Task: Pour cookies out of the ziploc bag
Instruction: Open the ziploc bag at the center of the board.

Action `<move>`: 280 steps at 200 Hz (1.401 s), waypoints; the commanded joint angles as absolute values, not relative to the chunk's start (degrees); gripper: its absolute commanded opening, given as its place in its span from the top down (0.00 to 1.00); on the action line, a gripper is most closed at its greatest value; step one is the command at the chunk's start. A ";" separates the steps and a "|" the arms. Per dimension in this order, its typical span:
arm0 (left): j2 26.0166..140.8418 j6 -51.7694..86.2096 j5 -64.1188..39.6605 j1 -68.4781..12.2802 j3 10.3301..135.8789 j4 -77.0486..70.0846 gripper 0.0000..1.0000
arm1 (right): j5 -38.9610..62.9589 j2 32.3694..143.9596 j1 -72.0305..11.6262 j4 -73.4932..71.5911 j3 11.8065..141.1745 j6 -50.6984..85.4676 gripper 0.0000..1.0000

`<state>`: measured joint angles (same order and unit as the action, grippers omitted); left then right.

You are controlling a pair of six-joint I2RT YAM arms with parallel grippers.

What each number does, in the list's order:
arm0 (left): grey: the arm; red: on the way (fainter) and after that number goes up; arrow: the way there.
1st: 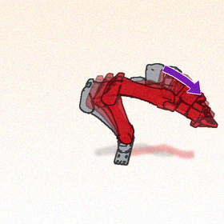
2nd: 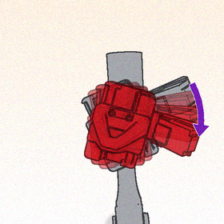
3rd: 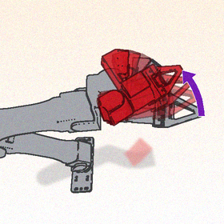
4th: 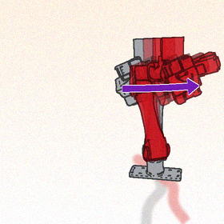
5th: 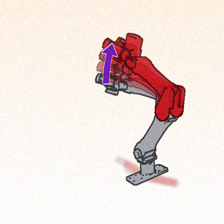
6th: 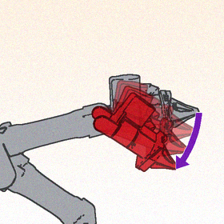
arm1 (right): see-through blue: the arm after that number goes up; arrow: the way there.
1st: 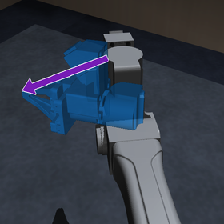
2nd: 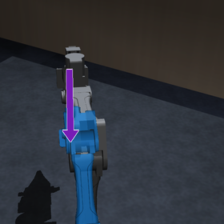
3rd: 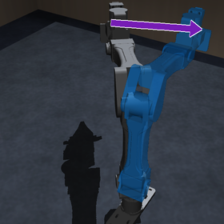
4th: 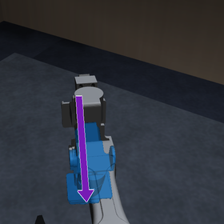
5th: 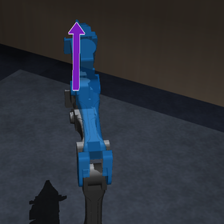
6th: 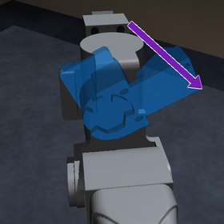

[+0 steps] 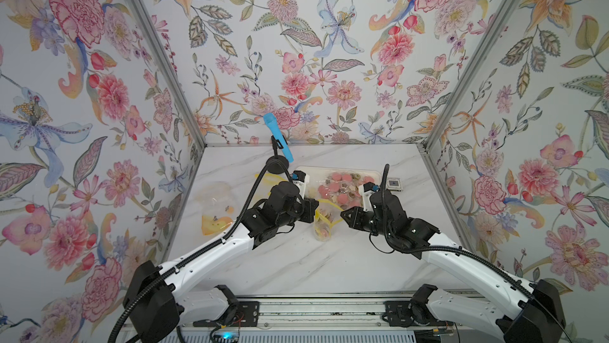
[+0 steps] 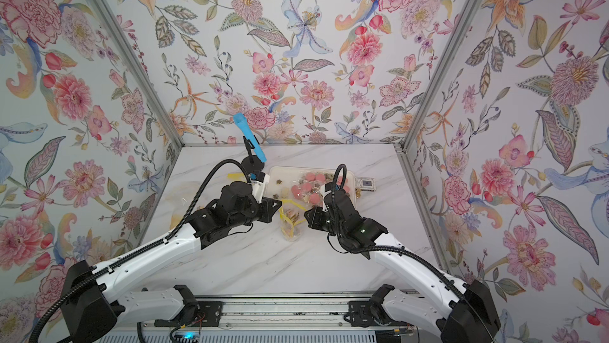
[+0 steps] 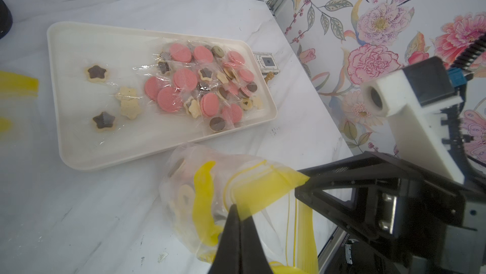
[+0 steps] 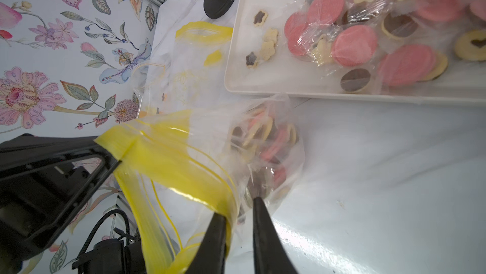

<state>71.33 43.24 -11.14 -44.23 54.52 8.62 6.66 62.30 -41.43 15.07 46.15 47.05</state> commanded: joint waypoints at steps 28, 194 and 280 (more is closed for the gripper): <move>71.12 48.78 -11.97 -43.51 52.35 0.77 1.00 | 12.02 64.31 -42.99 16.74 49.16 49.52 0.49; 68.57 51.35 -6.95 -43.79 49.61 -2.59 1.00 | 13.27 70.06 -48.80 5.15 45.20 59.42 0.67; 67.61 45.65 -5.80 -42.05 53.69 4.77 1.00 | 12.50 64.38 -45.48 5.91 41.01 57.06 1.00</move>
